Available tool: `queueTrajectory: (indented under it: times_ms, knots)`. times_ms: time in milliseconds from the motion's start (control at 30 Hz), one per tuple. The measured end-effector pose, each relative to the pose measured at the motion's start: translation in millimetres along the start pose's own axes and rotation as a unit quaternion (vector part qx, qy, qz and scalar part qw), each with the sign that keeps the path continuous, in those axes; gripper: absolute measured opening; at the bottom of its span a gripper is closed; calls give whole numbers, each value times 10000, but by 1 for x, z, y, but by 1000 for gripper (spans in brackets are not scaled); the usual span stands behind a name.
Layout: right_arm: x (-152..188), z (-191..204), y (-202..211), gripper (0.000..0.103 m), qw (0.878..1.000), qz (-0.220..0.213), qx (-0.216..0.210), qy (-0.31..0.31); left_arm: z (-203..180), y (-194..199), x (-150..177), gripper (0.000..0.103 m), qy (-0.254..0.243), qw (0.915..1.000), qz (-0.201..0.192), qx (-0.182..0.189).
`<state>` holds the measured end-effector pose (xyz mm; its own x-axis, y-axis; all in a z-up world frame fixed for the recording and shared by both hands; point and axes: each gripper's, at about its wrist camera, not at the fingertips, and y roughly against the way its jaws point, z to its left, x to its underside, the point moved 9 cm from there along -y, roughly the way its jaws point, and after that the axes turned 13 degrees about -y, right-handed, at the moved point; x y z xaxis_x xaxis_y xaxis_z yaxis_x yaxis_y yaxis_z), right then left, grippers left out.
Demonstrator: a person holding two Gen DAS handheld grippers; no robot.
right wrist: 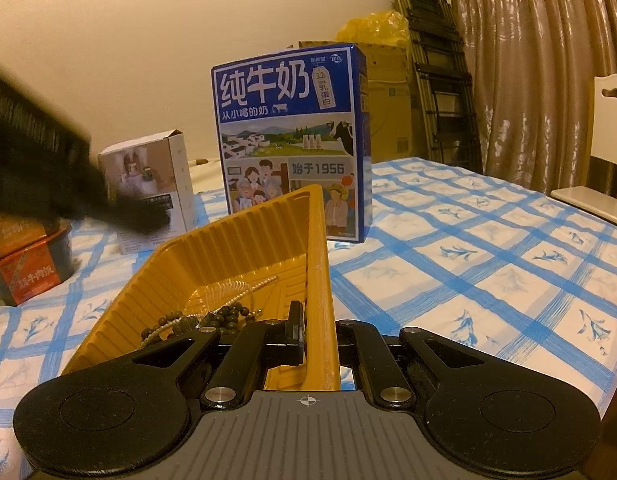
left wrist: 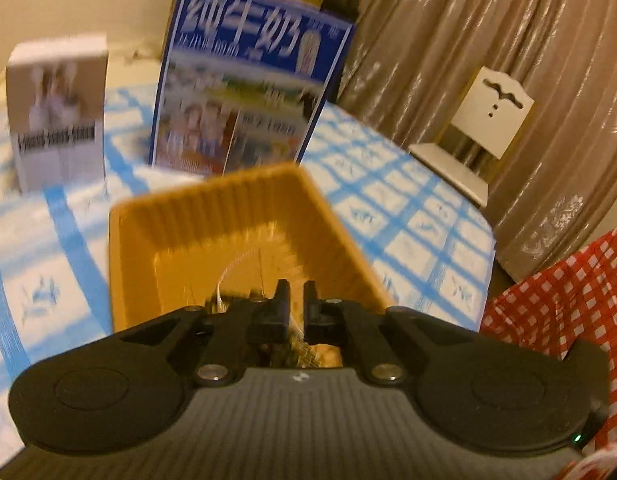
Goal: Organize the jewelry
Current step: 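Lift the chain and lower it into the orange tray, open left tool, then withdraw the left tool while the right tool sets the orange tray on the table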
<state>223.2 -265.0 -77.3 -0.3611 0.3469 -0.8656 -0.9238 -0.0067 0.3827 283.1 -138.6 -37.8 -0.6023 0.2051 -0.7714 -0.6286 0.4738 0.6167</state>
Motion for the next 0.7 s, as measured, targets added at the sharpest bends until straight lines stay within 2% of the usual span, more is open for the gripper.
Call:
queueTrajectory:
  times_ms: [100, 167, 267, 500, 700]
  knots:
    - [0, 0, -1, 6, 10000, 6, 6, 8, 3, -4, 17, 10, 185, 9997, 124, 23]
    - [0, 0, -1, 6, 10000, 7, 7, -1, 8, -1, 23, 17, 299, 9995, 116, -40]
    - [0, 0, -1, 6, 10000, 5, 10, -4, 18, 10, 32, 17, 393, 9990, 46, -211]
    - [-1, 2, -6, 5, 10000, -2, 61, 18, 52, 48, 57, 17, 588, 9945, -76, -865]
    - [-6, 10, -22, 5, 9998, -55, -22, 198, 87, 77, 73, 20, 731, 9865, -94, -1461]
